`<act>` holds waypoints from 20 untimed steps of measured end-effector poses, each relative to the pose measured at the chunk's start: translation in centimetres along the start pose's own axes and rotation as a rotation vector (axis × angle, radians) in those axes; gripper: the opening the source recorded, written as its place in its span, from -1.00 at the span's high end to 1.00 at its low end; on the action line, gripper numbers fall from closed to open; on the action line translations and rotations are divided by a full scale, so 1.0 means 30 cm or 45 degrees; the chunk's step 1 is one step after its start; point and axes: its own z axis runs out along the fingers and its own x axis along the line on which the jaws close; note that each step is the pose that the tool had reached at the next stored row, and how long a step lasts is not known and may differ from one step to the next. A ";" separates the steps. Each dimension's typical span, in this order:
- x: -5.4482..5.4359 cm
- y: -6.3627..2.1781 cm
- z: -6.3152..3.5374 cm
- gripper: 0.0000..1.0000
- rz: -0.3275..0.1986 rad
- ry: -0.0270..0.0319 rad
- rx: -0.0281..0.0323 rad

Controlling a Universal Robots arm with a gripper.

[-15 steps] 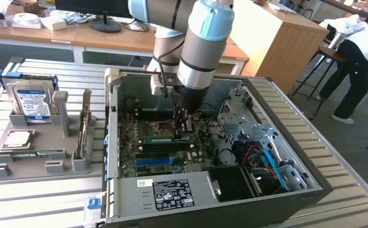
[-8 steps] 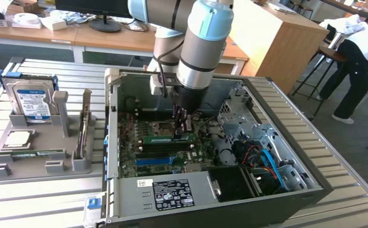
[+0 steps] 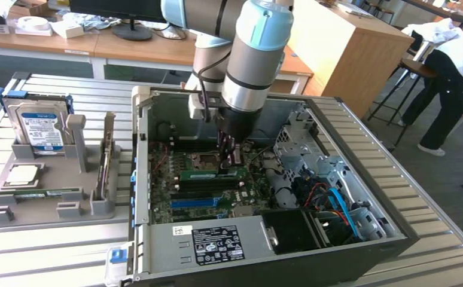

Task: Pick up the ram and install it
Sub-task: 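Insert the ram into the slot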

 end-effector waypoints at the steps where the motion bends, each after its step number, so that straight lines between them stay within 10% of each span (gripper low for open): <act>1: 0.000 0.000 0.000 0.77 0.000 0.0000 0.0000; 20: -0.001 -0.011 0.028 0.77 0.000 -0.0003 0.0000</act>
